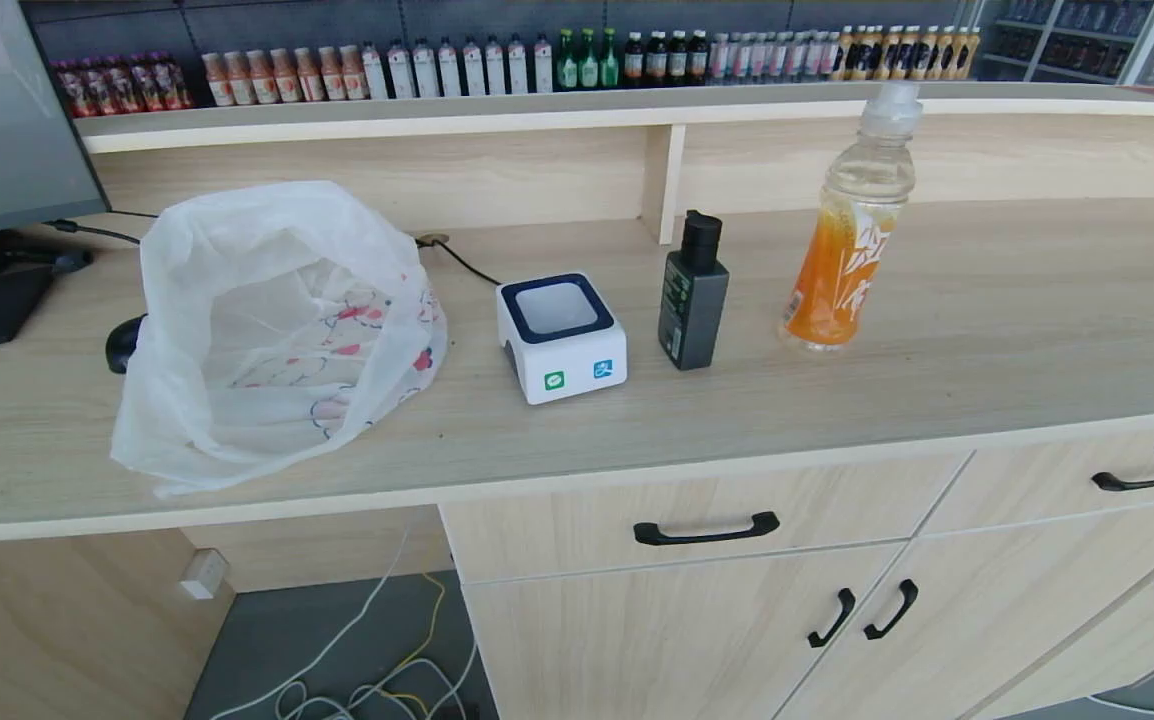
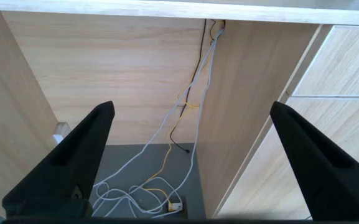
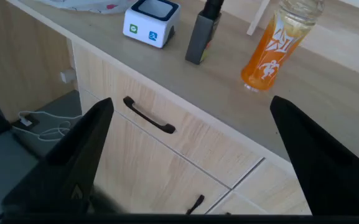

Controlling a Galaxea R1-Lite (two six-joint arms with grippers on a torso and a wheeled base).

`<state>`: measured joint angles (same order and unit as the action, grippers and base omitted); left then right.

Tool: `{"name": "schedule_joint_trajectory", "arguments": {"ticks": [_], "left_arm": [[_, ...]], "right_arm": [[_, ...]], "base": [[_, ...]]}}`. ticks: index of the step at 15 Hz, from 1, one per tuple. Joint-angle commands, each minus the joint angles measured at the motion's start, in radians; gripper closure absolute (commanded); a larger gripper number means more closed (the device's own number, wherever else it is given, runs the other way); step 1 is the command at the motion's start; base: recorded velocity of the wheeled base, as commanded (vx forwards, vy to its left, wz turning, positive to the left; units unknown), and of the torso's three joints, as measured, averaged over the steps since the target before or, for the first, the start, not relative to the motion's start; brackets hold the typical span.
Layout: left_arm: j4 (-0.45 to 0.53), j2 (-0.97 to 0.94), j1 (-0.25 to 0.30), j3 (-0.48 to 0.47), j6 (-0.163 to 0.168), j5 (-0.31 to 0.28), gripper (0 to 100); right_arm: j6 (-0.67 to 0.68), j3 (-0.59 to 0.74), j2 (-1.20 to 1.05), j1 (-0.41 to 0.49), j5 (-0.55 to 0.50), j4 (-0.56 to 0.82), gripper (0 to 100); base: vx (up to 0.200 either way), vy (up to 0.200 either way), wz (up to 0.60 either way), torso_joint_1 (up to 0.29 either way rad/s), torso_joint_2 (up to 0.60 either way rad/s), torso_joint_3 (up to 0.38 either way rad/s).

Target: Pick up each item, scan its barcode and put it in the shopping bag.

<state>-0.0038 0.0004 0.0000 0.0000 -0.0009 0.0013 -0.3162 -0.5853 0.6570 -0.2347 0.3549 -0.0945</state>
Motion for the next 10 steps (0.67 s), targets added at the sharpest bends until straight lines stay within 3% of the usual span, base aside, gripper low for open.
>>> {"name": "schedule_joint_trajectory", "arguments": {"ticks": [1, 4, 7, 9, 10], "left_arm": [[-0.001, 0.0, 0.0, 0.0, -0.001, 0.0, 0], [-0.001, 0.0, 0.0, 0.0, -0.001, 0.0, 0], [-0.001, 0.0, 0.0, 0.0, -0.001, 0.0, 0], [-0.001, 0.0, 0.0, 0.0, -0.001, 0.0, 0], [-0.001, 0.0, 0.0, 0.0, -0.001, 0.0, 0]], "right_arm": [[-0.069, -0.001, 0.202, -0.117, -0.022, -0.076, 0], [-0.07, -0.008, 0.369, -0.173, -0.063, -0.261, 0], [-0.011, -0.007, 0.527, -0.344, -0.323, -0.498, 0], [0.157, -0.044, 0.586, -0.5, -0.501, -0.513, 0], [0.167, -0.045, 0.589, -0.508, -0.514, -0.513, 0]], "base": [[0.0, 0.0, 0.0, 0.0, 0.0, 0.0], [0.0, 0.0, 0.0, 0.0, 0.0, 0.0], [0.0, 0.0, 0.0, 0.0, 0.0, 0.0], [0.0, 0.0, 0.0, 0.0, 0.0, 0.0], [0.0, 0.0, 0.0, 0.0, 0.0, 0.0]]}}
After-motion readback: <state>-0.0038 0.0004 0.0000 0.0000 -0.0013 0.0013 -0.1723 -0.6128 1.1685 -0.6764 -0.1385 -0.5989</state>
